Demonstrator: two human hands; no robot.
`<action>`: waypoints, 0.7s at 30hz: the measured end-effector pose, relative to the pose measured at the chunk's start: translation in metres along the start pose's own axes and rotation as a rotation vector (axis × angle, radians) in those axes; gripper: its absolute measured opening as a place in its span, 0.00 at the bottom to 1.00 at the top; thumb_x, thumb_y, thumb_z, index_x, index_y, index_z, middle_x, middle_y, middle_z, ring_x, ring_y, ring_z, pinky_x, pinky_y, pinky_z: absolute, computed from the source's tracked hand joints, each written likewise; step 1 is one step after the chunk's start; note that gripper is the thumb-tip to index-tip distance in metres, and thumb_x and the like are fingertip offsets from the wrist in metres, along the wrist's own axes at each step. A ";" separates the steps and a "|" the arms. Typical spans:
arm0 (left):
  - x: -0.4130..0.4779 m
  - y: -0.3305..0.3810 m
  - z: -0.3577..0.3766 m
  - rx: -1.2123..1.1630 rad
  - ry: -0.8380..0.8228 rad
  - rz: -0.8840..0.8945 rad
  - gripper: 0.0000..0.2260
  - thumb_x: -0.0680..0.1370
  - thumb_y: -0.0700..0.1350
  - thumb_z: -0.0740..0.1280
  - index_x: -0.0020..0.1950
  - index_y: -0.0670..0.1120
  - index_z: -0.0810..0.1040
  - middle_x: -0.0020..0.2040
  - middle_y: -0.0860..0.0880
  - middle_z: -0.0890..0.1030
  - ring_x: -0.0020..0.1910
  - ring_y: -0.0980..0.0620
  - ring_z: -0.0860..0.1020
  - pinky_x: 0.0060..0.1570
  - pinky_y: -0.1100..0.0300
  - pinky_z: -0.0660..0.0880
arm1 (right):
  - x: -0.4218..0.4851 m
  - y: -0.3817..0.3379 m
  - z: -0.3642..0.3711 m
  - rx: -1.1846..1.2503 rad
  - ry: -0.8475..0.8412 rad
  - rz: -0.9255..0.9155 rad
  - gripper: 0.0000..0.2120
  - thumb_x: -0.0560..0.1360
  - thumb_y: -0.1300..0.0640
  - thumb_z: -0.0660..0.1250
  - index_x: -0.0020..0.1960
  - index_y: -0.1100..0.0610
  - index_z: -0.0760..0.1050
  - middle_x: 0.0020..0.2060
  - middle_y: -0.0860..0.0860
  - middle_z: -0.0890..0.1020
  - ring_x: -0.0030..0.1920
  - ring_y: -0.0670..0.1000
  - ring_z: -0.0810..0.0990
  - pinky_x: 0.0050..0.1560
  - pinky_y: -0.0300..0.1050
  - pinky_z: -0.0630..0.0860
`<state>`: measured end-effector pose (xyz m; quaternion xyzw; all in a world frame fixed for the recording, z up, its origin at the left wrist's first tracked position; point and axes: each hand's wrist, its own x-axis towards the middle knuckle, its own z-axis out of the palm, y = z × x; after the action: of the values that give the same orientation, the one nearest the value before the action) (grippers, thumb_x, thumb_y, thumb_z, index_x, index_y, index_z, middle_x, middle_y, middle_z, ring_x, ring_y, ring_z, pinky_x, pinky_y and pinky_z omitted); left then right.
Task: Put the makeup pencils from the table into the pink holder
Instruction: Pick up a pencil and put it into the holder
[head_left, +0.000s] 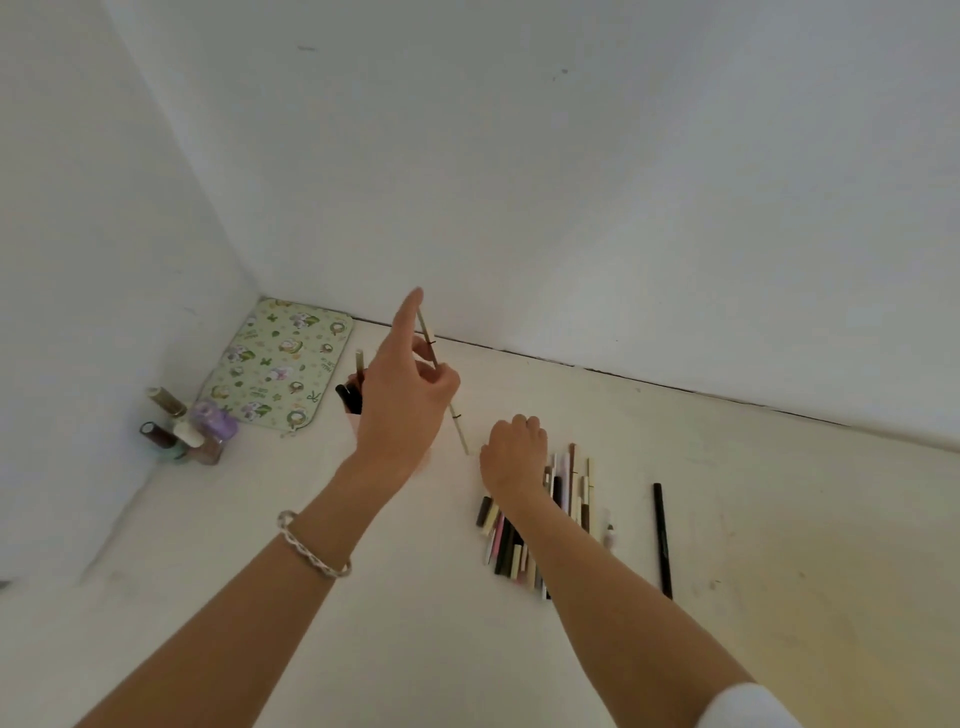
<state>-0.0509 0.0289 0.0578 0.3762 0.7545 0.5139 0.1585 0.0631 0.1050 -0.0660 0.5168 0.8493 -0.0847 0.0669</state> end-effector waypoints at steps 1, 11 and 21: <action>0.000 -0.001 -0.002 0.006 0.020 -0.001 0.36 0.75 0.38 0.71 0.77 0.58 0.60 0.45 0.59 0.73 0.36 0.60 0.78 0.40 0.62 0.81 | -0.001 -0.003 0.002 -0.001 0.008 -0.010 0.07 0.79 0.60 0.59 0.52 0.57 0.74 0.50 0.54 0.78 0.53 0.54 0.73 0.55 0.46 0.69; 0.031 -0.017 -0.061 -0.069 0.444 0.167 0.30 0.74 0.39 0.68 0.72 0.57 0.63 0.44 0.56 0.77 0.37 0.60 0.80 0.36 0.72 0.76 | 0.009 -0.004 -0.036 0.774 0.260 0.113 0.12 0.76 0.61 0.62 0.60 0.58 0.72 0.40 0.52 0.80 0.38 0.51 0.78 0.39 0.44 0.72; 0.001 -0.091 -0.048 0.467 0.239 0.319 0.07 0.75 0.37 0.71 0.52 0.43 0.83 0.57 0.43 0.78 0.58 0.43 0.76 0.52 0.44 0.77 | 0.004 -0.050 -0.124 1.243 0.684 -0.142 0.10 0.78 0.60 0.62 0.57 0.49 0.70 0.42 0.41 0.76 0.37 0.43 0.77 0.37 0.33 0.73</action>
<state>-0.1185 -0.0191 -0.0035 0.4530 0.7969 0.3856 -0.1050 0.0137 0.1127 0.0579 0.4003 0.6488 -0.3907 -0.5160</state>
